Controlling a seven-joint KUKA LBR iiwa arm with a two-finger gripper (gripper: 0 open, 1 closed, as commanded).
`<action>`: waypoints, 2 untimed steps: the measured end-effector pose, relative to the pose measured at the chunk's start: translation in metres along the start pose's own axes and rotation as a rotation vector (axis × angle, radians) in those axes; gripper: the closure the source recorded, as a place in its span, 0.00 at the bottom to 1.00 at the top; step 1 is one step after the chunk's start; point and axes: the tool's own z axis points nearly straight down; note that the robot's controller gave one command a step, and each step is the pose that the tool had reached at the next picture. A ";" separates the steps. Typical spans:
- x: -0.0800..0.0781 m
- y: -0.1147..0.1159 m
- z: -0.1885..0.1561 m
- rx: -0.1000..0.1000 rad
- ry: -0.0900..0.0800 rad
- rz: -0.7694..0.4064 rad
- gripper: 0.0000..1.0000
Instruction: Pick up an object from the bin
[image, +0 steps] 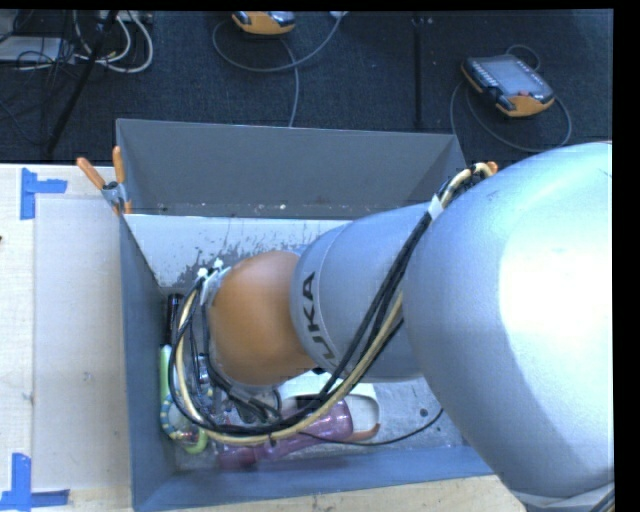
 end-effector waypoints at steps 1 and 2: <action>-0.025 -0.011 -0.105 0.000 0.043 0.043 1.00; -0.025 -0.012 -0.105 0.000 0.043 0.045 1.00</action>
Offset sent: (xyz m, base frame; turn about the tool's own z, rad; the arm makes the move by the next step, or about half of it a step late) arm 0.0000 0.0000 0.0000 0.0000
